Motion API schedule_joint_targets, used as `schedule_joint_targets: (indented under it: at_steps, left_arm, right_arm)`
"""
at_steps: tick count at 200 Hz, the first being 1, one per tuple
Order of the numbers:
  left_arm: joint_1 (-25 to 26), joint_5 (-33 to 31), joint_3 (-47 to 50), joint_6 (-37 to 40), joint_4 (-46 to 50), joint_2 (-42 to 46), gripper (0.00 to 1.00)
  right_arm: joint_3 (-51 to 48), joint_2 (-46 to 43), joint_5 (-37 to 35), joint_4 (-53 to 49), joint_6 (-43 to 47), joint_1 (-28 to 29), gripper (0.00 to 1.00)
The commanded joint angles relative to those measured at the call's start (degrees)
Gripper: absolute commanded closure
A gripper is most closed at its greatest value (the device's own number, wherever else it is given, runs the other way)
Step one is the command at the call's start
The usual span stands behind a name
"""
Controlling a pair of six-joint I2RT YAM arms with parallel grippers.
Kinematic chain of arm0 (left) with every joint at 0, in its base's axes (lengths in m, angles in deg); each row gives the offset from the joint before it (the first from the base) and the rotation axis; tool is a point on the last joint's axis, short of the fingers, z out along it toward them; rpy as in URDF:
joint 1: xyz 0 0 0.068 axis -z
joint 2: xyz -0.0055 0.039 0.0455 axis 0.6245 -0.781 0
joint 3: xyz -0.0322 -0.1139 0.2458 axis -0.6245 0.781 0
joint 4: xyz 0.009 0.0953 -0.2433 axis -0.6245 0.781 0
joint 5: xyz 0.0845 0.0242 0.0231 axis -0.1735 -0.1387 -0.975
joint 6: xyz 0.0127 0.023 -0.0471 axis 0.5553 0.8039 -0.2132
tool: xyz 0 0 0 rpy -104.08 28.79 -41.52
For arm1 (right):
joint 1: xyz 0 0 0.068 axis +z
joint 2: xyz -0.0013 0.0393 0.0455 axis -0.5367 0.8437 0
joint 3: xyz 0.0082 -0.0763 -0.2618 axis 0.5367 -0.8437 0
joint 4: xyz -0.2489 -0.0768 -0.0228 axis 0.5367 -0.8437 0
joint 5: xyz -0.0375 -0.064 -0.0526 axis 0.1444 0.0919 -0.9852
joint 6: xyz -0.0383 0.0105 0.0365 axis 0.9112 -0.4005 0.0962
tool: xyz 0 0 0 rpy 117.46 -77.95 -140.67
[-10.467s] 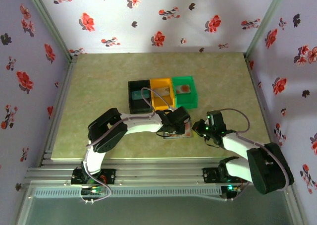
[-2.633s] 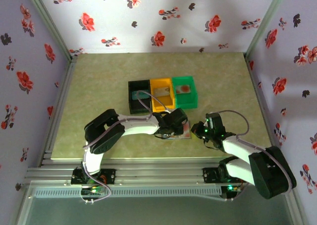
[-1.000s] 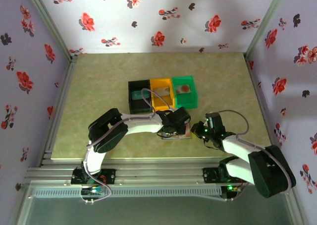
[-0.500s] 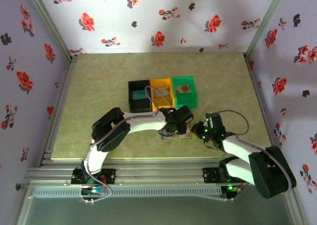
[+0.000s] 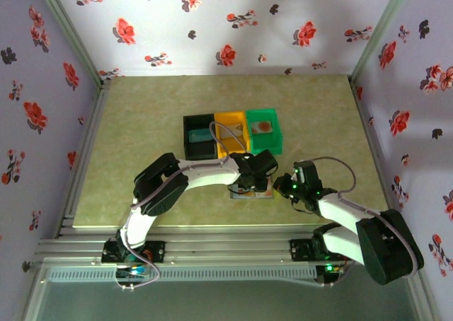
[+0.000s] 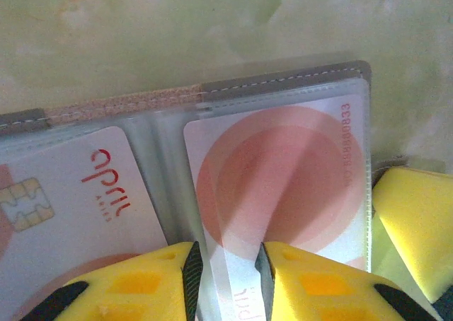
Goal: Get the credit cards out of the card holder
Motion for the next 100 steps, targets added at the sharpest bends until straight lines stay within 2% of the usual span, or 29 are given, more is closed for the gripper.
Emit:
schedule_joint_targets:
  at_steps: [1,100]
  left_arm:
    - [0.3,2.2,-0.5,0.4,0.9,-3.1,0.68]
    - [0.2,4.3,4.9,0.2,-7.0,-2.2,0.75]
  right_arm:
    - [-0.4,0.6,-0.7,-6.2,1.1,0.4,1.00]
    - [-0.6,3.0,0.3,-3.9,0.9,0.4,1.00]
